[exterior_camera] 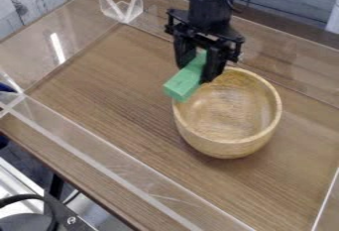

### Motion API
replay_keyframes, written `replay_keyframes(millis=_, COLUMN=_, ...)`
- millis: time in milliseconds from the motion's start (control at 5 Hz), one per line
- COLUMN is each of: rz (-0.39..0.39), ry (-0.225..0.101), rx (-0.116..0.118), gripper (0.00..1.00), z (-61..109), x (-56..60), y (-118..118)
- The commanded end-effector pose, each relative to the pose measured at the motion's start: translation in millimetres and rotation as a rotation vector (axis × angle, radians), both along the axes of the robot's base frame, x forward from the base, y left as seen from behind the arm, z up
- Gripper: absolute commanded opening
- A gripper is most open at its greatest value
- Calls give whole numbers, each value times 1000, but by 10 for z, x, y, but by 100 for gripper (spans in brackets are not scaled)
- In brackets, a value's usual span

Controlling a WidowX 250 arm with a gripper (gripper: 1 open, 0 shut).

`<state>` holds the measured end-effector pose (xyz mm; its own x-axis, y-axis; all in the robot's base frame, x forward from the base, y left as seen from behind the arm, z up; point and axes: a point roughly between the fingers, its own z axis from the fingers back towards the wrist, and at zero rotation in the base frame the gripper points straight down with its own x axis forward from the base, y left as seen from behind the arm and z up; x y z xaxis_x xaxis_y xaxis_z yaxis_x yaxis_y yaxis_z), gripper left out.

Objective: Put the green block in the brown bowl

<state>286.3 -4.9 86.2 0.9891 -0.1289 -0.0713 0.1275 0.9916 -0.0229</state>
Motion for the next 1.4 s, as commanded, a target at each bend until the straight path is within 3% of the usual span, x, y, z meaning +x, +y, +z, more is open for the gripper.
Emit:
replay_keyframes(millis=0, rz=-21, ry=-60, rx=-13, gripper=0, z=111, x=106, y=-124)
replay_keyframes(millis=400, rz=-67, ry=-49, rx=-34, gripper=0, z=-13, x=89, y=-343)
replay_keyframes(millis=1200, rz=-94, ry=-47, rx=-73, gripper=0, z=-243, x=97, y=-412)
